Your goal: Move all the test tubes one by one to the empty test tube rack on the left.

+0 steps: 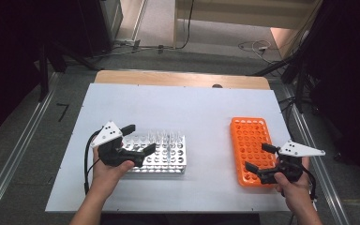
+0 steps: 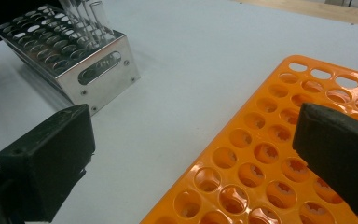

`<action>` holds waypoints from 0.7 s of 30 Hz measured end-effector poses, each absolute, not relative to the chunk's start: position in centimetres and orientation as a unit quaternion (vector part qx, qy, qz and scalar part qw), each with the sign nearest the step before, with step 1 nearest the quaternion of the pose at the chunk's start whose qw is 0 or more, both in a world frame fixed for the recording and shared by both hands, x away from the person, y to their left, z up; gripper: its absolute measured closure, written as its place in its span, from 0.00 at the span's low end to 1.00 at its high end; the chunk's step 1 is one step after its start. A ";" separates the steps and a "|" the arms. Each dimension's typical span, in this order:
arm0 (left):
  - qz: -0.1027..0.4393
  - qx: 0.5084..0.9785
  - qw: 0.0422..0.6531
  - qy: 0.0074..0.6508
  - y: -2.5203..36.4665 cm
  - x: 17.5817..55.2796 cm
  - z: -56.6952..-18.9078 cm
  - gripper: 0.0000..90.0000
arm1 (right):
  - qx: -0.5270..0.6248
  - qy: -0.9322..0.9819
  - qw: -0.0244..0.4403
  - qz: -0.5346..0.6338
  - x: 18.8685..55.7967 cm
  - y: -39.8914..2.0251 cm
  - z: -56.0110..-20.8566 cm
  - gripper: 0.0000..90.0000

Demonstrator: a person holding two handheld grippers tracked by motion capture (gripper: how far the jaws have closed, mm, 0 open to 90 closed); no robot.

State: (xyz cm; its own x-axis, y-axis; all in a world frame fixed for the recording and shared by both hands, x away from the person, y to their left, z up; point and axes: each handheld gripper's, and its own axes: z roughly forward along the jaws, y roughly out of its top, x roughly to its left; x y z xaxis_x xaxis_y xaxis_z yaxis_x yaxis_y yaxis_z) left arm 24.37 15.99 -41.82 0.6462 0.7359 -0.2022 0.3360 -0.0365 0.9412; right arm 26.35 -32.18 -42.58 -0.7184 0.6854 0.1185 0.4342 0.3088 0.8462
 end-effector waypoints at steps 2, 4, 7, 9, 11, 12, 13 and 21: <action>0.170 0.699 0.581 0.381 16.2 24.1 -41.9 0.00 | 0.353 0.797 0.133 0.472 26.4 -32.2 -42.6 0.00; 0.171 0.697 0.583 0.379 16.3 23.8 -42.0 0.00 | 0.354 0.797 0.134 0.471 26.4 -32.3 -42.7 0.00; 0.174 0.698 0.582 0.379 16.7 23.4 -42.1 0.00 | 0.355 0.796 0.135 0.472 26.5 -32.5 -42.7 0.00; 0.175 0.699 0.580 0.380 16.9 23.2 -42.2 0.00 | 0.356 0.795 0.136 0.471 26.5 -32.6 -42.8 0.00; 0.178 0.700 0.579 0.379 17.2 23.0 -42.4 0.00 | 0.357 0.795 0.137 0.471 26.6 -32.7 -42.8 0.00; 0.179 0.700 0.578 0.380 17.3 22.9 -42.4 0.00 | 0.357 0.795 0.138 0.471 26.6 -32.7 -42.8 0.00; 0.180 0.700 0.577 0.380 17.5 22.8 -42.5 0.00 | 0.358 0.794 0.139 0.471 26.6 -32.8 -42.9 0.00; 0.187 0.699 0.573 0.385 19.0 21.7 -43.0 0.00 | 0.362 0.793 0.142 0.468 26.8 -33.2 -43.2 0.00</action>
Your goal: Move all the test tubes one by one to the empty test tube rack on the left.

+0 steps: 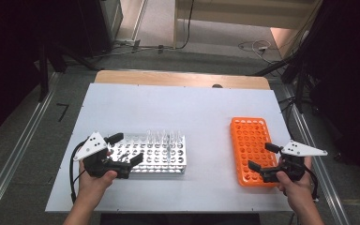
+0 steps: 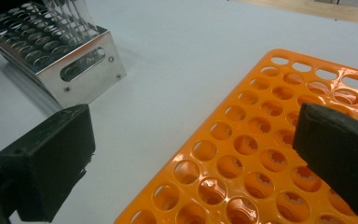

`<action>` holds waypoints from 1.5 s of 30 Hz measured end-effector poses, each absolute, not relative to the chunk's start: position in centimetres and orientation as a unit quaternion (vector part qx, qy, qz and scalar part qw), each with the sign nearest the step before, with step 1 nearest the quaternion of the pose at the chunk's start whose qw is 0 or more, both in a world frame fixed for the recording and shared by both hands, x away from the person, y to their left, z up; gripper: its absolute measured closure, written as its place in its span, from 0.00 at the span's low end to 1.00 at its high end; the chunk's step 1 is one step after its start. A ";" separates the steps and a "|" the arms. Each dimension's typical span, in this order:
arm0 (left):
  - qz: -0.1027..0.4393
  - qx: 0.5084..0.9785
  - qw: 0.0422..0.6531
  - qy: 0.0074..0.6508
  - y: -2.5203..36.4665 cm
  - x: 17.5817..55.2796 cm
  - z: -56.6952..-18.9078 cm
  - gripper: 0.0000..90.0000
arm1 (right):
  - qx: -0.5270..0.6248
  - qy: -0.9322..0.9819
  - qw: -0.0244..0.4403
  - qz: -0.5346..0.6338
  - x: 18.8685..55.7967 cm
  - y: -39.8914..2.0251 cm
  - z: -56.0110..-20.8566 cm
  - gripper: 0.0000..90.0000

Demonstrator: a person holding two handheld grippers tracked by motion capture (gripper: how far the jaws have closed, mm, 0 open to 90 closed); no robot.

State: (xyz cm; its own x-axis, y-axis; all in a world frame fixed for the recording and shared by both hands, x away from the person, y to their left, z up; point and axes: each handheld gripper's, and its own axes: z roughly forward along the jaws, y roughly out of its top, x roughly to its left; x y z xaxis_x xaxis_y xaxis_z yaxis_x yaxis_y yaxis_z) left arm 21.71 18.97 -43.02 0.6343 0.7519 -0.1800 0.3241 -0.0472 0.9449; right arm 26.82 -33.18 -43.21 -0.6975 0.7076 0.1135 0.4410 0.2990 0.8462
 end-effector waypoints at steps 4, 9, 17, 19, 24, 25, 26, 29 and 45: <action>0.191 0.696 0.573 0.388 19.9 21.2 -43.3 0.00 | 0.362 0.794 0.143 0.467 26.9 -33.3 -43.3 0.00; 0.196 0.691 0.575 0.392 21.0 20.7 -43.6 0.00 | 0.365 0.793 0.144 0.466 27.0 -33.5 -43.5 0.00; 0.203 0.690 0.569 0.399 22.7 20.0 -44.1 0.00 | 0.371 0.790 0.147 0.466 27.2 -34.1 -43.8 0.00; 0.205 0.682 0.573 0.406 23.3 19.9 -44.1 0.00 | 0.371 0.790 0.147 0.466 27.3 -34.3 -43.9 0.00; 0.209 0.677 0.573 0.411 24.1 19.8 -44.4 0.00 | 0.375 0.786 0.151 0.468 27.4 -34.7 -44.0 0.00; 0.208 0.677 0.574 0.412 24.2 19.8 -44.5 0.00 | 0.376 0.786 0.152 0.467 27.4 -34.9 -44.0 0.00; 0.209 0.678 0.573 0.411 24.2 19.8 -44.6 0.00 | 0.376 0.785 0.154 0.468 27.5 -35.0 -44.1 0.00; 0.210 0.676 0.576 0.409 24.6 19.9 -44.7 0.00 | 0.380 0.782 0.155 0.470 27.7 -35.5 -44.2 0.00; 0.210 0.668 0.579 0.417 25.4 20.1 -45.1 0.00 | 0.393 0.774 0.158 0.471 28.1 -36.6 -44.8 0.00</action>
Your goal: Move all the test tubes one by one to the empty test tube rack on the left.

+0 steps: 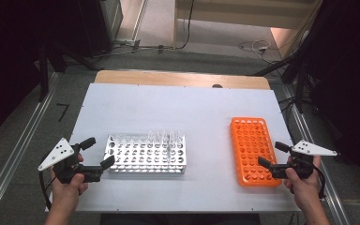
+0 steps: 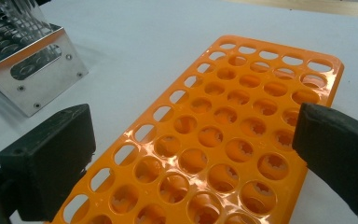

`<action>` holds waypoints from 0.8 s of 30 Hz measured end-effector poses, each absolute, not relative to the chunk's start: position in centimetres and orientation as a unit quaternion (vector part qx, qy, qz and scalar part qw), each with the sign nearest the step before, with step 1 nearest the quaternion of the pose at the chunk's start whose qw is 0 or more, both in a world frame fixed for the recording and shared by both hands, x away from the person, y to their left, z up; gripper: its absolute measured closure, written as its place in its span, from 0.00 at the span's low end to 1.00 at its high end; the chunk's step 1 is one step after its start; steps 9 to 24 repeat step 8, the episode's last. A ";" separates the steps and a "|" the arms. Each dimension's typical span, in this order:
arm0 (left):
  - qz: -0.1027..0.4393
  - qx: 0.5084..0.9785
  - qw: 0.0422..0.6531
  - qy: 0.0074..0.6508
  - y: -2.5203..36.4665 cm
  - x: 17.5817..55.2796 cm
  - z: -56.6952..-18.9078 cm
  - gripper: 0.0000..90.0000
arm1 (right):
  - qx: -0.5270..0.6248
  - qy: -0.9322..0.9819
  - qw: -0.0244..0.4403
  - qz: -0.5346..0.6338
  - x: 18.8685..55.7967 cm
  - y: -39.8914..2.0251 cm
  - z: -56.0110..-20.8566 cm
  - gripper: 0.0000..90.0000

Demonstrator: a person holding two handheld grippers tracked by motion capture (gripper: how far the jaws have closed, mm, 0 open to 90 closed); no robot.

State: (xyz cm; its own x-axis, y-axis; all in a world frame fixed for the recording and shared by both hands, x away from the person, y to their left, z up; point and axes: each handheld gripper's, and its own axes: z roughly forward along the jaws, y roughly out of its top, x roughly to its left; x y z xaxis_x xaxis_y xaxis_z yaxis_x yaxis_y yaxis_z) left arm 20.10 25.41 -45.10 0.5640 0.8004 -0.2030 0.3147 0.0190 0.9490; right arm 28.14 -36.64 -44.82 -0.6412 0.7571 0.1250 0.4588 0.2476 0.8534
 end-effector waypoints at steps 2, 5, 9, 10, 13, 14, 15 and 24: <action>0.208 0.669 0.580 0.416 25.4 20.1 -45.1 0.00 | 0.393 0.774 0.158 0.471 28.2 -36.6 -44.9 0.00; 0.208 0.669 0.581 0.415 25.3 20.1 -45.1 0.00 | 0.392 0.776 0.160 0.468 28.2 -36.6 -44.9 0.00; 0.209 0.668 0.582 0.414 25.3 20.1 -45.1 0.00 | 0.391 0.776 0.159 0.469 28.2 -36.6 -44.9 0.00; 0.209 0.668 0.582 0.414 25.3 20.1 -45.1 0.00 | 0.391 0.776 0.159 0.469 28.2 -36.6 -44.9 0.00; 0.209 0.668 0.582 0.414 25.3 20.1 -45.1 0.00 | 0.391 0.776 0.159 0.469 28.2 -36.6 -44.9 0.00; 0.209 0.668 0.582 0.414 25.3 20.1 -45.1 0.00 | 0.391 0.776 0.159 0.469 28.2 -36.6 -44.9 0.00; 0.209 0.668 0.582 0.414 25.3 20.1 -45.1 0.00 | 0.391 0.776 0.159 0.469 28.2 -36.6 -44.9 0.00; 0.209 0.668 0.582 0.414 25.3 20.1 -45.1 0.00 | 0.391 0.776 0.159 0.469 28.2 -36.6 -44.9 0.00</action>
